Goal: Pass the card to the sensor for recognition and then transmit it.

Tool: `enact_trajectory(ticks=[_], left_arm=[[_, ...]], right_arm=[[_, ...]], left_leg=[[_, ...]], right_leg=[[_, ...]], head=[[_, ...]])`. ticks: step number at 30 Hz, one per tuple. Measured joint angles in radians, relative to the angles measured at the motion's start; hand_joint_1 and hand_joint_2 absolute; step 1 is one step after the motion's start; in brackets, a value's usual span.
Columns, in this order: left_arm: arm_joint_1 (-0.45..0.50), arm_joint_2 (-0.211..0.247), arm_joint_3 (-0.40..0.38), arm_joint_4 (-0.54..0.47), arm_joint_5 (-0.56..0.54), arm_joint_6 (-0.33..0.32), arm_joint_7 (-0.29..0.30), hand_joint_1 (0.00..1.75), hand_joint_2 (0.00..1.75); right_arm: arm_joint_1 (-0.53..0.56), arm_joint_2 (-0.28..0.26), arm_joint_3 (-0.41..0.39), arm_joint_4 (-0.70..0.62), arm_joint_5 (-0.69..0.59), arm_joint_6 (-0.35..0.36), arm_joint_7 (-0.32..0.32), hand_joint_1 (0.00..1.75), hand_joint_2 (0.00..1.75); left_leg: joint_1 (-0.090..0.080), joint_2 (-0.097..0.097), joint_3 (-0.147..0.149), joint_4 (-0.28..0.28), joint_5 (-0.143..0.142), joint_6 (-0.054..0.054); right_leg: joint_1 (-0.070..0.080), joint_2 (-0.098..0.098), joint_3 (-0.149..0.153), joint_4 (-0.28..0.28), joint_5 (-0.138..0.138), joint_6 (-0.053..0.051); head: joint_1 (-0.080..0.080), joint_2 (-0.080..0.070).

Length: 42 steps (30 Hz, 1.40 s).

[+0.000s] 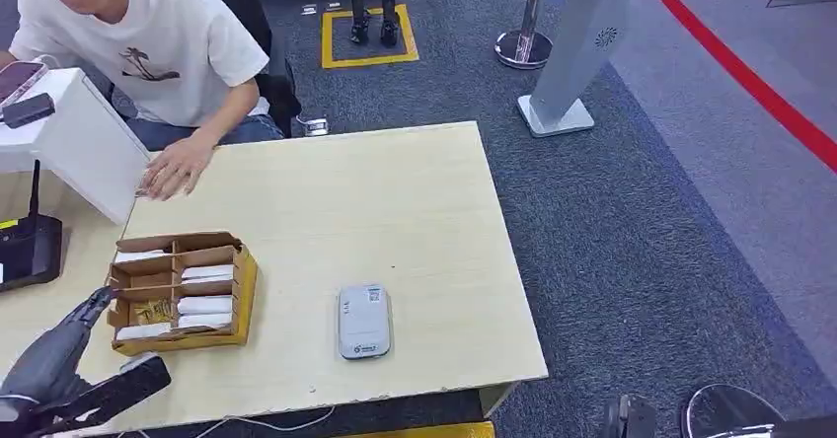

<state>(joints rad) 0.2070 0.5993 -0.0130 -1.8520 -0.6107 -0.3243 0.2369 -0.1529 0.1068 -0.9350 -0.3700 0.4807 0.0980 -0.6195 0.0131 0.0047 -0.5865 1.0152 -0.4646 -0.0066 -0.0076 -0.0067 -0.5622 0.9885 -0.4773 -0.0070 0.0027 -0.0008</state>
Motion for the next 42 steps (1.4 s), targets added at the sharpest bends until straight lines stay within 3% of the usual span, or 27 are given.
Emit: enact_trajectory(ticks=[14, 26, 42], left_arm=[[-0.139, 0.009, -0.108, 0.113, 0.025, -0.030, -0.018, 0.00, 1.75], [-0.167, 0.018, -0.145, 0.138, 0.039, -0.039, -0.021, 0.00, 1.75], [-0.187, 0.070, -0.186, 0.145, 0.090, -0.072, -0.006, 0.00, 1.75]], right_arm=[[-0.013, 0.002, 0.046, 0.010, -0.009, -0.015, 0.010, 0.00, 0.00], [-0.015, 0.002, 0.054, 0.017, -0.010, -0.016, 0.015, 0.00, 0.00], [-0.016, 0.002, 0.079, 0.022, -0.023, -0.017, 0.023, 0.00, 0.00]], left_leg=[[0.000, 0.000, 0.000, 0.000, 0.000, 0.000], [0.000, 0.001, 0.000, 0.000, 0.000, 0.000], [0.000, 0.001, 0.000, 0.000, 0.000, 0.000]], right_leg=[[0.000, 0.000, 0.000, 0.000, 0.000, 0.000], [0.000, 0.001, -0.001, 0.000, 0.000, 0.000], [0.000, 0.001, 0.000, 0.000, 0.000, 0.000]], head=[[0.000, 0.000], [0.000, 0.000], [0.000, 0.000]])
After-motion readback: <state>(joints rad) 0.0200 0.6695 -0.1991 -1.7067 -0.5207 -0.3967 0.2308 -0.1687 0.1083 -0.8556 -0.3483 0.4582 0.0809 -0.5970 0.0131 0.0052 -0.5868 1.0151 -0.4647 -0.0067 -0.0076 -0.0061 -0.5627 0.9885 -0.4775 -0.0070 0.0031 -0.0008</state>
